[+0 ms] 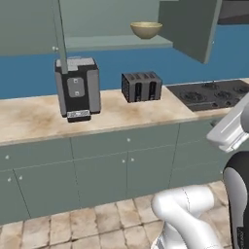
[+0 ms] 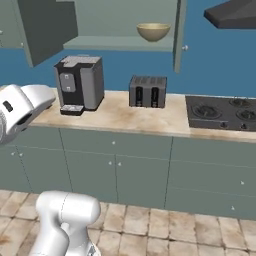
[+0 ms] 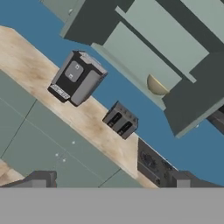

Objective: Move the bowls from the cabinet to the plates on the dining table.

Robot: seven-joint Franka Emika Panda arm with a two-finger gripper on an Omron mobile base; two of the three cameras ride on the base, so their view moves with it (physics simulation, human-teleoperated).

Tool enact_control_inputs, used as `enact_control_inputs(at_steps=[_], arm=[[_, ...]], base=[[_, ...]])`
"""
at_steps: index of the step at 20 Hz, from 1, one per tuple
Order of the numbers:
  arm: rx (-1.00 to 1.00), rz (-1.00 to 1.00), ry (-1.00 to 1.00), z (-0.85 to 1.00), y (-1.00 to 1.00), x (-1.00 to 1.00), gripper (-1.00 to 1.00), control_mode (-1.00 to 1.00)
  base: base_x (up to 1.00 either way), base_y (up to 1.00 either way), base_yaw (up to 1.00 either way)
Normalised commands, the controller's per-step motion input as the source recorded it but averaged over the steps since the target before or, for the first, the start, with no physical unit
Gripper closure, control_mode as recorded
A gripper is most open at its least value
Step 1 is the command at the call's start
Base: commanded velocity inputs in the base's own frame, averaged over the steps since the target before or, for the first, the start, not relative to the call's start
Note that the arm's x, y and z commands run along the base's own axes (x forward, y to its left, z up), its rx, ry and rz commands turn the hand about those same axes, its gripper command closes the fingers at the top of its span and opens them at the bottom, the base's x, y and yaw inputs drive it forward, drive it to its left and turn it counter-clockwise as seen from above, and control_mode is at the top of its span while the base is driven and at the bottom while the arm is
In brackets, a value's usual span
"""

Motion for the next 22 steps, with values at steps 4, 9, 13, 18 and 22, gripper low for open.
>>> enact_control_inputs(at_steps=[4,9,13,18,22], arm=[[0.00,0.00,0.00,0.00,0.00,0.00,-1.00,1.00],[0.00,0.00,0.00,0.00,0.00,0.00,-1.00,1.00],[0.00,0.00,0.00,0.00,0.00,0.00,-1.00,1.00],[0.00,0.00,0.00,0.00,0.00,0.00,-1.00,1.00],[0.00,0.00,0.00,0.00,0.00,0.00,-1.00,1.00]], base=[[0.43,-0.17,0.18],[0.50,-0.13,0.15],[0.53,-0.20,0.14],[0.47,-0.35,0.12],[0.46,-0.36,0.12]])
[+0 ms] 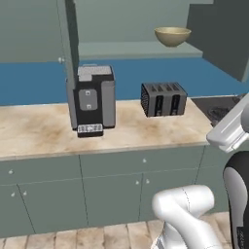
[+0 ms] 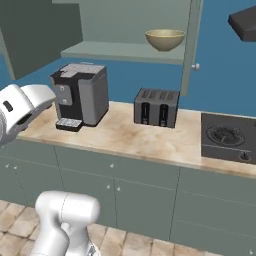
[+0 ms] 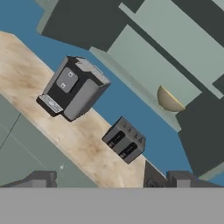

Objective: Move the bowls from the cabinet to the plates on the dining table.

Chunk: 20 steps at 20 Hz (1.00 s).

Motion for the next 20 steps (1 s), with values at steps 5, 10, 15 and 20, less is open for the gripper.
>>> enact_control_inputs(at_steps=[5,10,15,20], arm=[[0.00,0.00,0.00,0.00,0.00,0.00,-1.00,1.00],[0.00,0.00,0.00,0.00,0.00,0.00,-1.00,1.00],[0.00,0.00,0.00,0.00,0.00,0.00,-1.00,1.00],[0.00,0.00,0.00,0.00,0.00,0.00,-1.00,1.00]], base=[[0.49,-0.34,0.11],[0.51,-0.30,0.10],[0.37,-0.39,0.10],[0.28,-0.45,0.07]])
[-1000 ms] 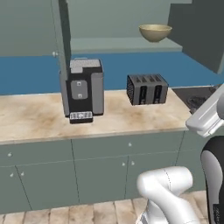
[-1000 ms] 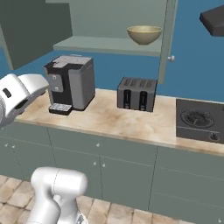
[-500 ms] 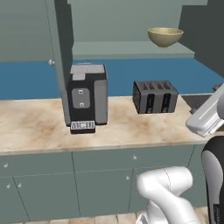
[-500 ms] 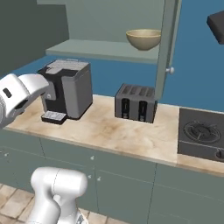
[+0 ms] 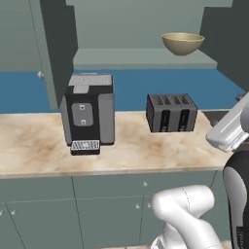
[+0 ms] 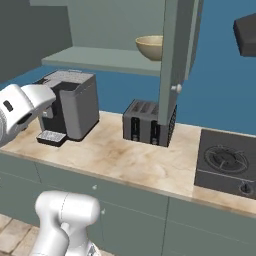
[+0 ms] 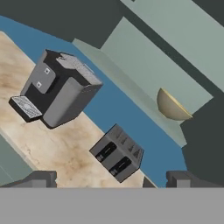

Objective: Move the bowls from the cabinet to the plates on the dining table.

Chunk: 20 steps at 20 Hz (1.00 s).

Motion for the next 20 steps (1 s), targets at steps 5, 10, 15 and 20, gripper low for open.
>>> enact_control_inputs(at_steps=[5,10,15,20], arm=[[0.00,0.00,0.00,0.00,0.00,0.00,-1.00,1.00],[0.00,0.00,0.00,0.00,0.00,0.00,-1.00,1.00],[0.00,0.00,0.00,0.00,0.00,0.00,-1.00,1.00],[0.00,0.00,0.00,0.00,0.00,0.00,-1.00,1.00]], base=[[0.30,-0.42,0.07],[0.43,-0.25,0.06],[0.49,-0.12,0.05],[0.41,-0.14,0.04]])
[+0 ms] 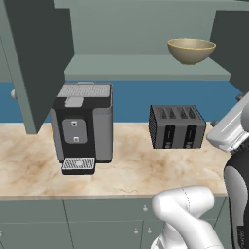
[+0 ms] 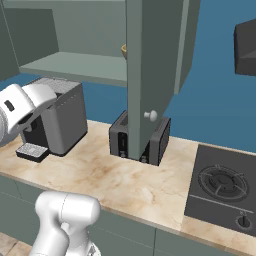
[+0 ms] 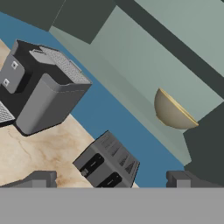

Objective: Move the bowls from the cabinet to the plates on the dining table.

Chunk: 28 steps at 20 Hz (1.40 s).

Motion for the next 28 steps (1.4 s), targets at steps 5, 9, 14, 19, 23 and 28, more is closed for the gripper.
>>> enact_control_inputs(at_steps=[5,9,14,19,23,28], arm=[[0.00,0.00,0.00,0.00,0.00,0.00,-1.00,1.00],[0.00,0.00,0.00,0.00,0.00,0.00,-1.00,1.00],[0.00,0.00,0.00,0.00,0.00,0.00,-1.00,1.00],[0.00,0.00,0.00,0.00,0.00,0.00,-1.00,1.00],[0.00,0.00,0.00,0.00,0.00,0.00,-1.00,1.00],[0.00,0.00,0.05,0.01,0.00,0.00,-1.00,-1.00]], base=[[0.34,-0.11,0.03],[0.27,-0.05,0.03],[0.14,0.00,0.03],[0.03,0.00,0.01],[0.00,0.00,0.00],[0.00,0.00,0.00]])
